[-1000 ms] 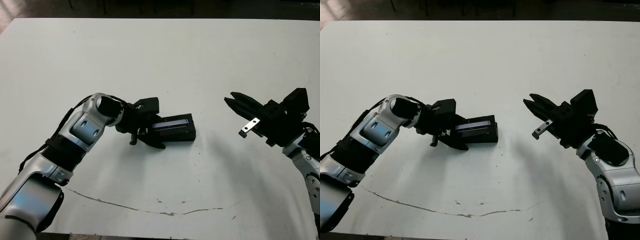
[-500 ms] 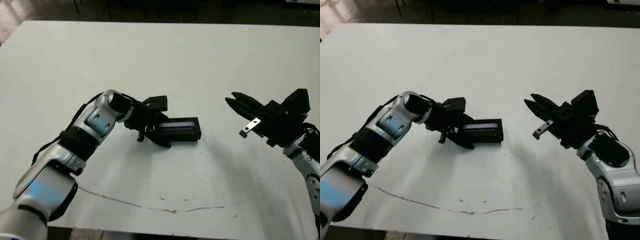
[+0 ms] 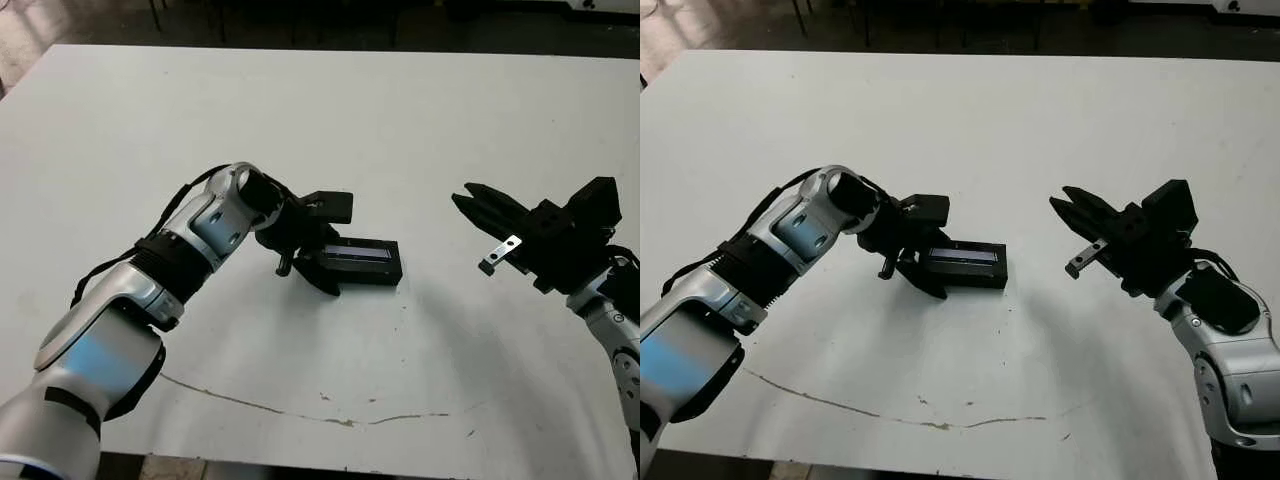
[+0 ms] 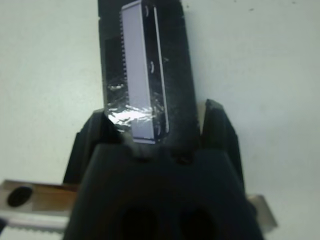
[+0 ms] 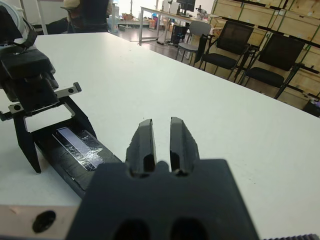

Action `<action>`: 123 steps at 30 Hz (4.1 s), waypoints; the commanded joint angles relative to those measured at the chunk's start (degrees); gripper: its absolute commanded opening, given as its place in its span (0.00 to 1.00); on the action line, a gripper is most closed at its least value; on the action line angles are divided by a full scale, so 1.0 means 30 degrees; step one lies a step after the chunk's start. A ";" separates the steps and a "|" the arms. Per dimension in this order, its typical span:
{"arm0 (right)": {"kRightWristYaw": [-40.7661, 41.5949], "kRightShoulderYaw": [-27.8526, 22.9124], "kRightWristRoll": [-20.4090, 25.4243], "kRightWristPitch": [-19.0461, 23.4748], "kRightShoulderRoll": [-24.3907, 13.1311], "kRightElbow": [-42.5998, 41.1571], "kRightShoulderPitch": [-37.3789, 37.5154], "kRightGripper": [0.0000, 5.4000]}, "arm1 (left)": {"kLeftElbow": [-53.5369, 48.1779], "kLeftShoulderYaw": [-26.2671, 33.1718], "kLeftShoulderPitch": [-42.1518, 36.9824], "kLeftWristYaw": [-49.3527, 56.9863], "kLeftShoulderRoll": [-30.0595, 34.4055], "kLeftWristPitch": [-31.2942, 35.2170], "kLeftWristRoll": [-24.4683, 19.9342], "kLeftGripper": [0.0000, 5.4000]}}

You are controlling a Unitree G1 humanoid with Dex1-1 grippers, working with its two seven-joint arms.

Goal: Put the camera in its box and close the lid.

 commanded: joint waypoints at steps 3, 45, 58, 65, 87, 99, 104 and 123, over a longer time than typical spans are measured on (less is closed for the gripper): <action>-0.0058 0.0084 0.0079 0.0404 0.0027 0.0118 0.0180 0.00 | -0.0628 -0.1870 0.1745 -0.0296 0.0238 0.0101 0.1490 0.52; -0.0044 0.0694 -0.0361 -0.0212 0.0243 0.0427 -0.0487 0.00 | -1.5094 1.1354 1.2447 1.1042 0.7472 0.3350 -0.1437 0.71; -0.0082 0.0555 -0.0813 -0.1130 0.0310 0.0716 -0.0532 0.00 | -1.9482 0.9073 1.3270 1.9999 -0.4222 0.7588 -0.4749 0.13; -0.0364 0.0569 -0.0893 -0.1021 0.0458 0.0500 -0.0367 0.00 | -1.7743 0.5825 1.2705 2.1199 -0.5857 0.9441 -0.4502 0.01; -0.0413 0.0568 -0.0416 -0.0987 0.0590 0.0740 -0.0737 0.00 | -1.4228 0.3424 1.4147 2.0622 -0.3949 1.1786 -0.3685 0.01; -0.1667 0.0703 -0.1597 -0.2966 0.1737 0.0780 -0.0243 0.00 | -1.8254 0.8443 1.5365 2.0099 -0.2391 0.5879 -0.4505 0.01; -0.3202 0.0975 -0.2576 -0.3524 0.2881 0.1001 -0.0303 0.00 | -1.7873 1.2850 1.4539 2.1179 -0.2980 0.3238 -0.6111 0.01; -0.5944 0.0812 -0.4094 -0.5549 0.5098 0.3523 -0.1599 0.00 | -1.2272 1.6742 1.3968 2.2949 -0.3890 -0.3272 -0.7248 0.01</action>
